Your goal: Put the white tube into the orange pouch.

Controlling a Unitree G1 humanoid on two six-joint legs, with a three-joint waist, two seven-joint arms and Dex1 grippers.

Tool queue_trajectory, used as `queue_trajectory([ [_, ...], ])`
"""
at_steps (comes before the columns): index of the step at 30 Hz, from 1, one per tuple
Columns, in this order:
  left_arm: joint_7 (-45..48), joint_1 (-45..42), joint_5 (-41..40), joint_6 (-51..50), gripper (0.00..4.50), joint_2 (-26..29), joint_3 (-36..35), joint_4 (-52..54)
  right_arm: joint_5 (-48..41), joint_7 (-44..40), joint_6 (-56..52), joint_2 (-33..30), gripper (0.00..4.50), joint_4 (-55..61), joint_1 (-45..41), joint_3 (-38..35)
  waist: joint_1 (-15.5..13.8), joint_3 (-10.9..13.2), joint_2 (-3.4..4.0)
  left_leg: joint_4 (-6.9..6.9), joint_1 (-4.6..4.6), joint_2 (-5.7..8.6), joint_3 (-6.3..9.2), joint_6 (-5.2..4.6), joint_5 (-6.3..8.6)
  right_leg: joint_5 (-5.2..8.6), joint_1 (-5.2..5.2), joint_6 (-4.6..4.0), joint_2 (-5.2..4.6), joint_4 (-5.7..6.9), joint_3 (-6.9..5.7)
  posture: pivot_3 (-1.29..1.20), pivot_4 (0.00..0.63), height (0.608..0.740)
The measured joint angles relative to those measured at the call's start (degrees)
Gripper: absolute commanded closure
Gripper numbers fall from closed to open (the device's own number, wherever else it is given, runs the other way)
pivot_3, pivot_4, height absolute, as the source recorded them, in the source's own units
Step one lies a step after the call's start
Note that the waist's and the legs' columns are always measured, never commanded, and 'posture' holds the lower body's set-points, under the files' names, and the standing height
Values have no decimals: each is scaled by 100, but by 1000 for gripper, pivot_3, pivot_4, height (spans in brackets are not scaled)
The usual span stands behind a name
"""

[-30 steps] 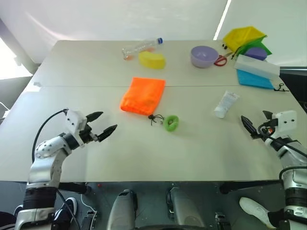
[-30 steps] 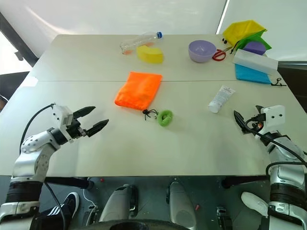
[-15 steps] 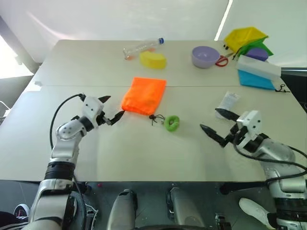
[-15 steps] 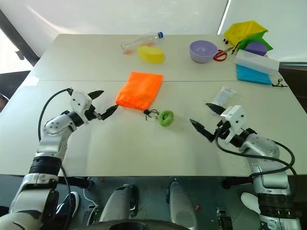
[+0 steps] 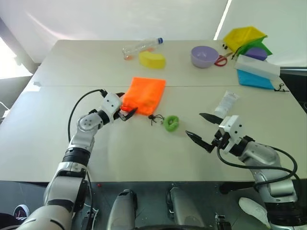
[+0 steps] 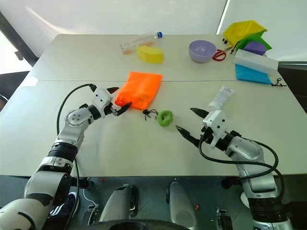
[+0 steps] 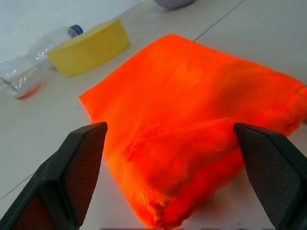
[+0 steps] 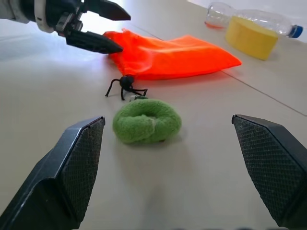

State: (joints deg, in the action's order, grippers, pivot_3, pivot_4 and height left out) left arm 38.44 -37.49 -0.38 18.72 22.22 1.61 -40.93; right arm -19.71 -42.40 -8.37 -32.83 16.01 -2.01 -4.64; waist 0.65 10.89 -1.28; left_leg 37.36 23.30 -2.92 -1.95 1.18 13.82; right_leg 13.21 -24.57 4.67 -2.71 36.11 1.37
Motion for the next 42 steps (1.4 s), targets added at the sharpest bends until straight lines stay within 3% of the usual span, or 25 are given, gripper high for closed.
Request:
queue_trajectory([
  [22,-407,361,987,1032,0,650,442,211,89,85,-1,19,63,-3,-74,-6,-3,0,0,-1,0,-1,-1,0,0,-4,0,6,-2,1,0,0,150,740],
  [33,-1031,-115,1258,1020,0,413,575,-317,119,77,-1,21,63,-9,-146,2,-1,0,0,1,1,0,-4,0,0,-12,0,22,-2,0,1,0,150,740],
  [37,-1033,-197,1269,971,1278,298,664,-556,151,97,-1,20,0,-14,-147,0,-4,0,0,1,-1,0,-2,0,0,-13,0,22,0,2,0,0,150,740],
  [42,-1006,-269,1259,942,3922,257,678,-630,163,111,-1,15,0,-15,-145,-9,-5,0,0,5,1,0,-3,0,0,-13,0,21,-2,1,1,0,150,740],
])
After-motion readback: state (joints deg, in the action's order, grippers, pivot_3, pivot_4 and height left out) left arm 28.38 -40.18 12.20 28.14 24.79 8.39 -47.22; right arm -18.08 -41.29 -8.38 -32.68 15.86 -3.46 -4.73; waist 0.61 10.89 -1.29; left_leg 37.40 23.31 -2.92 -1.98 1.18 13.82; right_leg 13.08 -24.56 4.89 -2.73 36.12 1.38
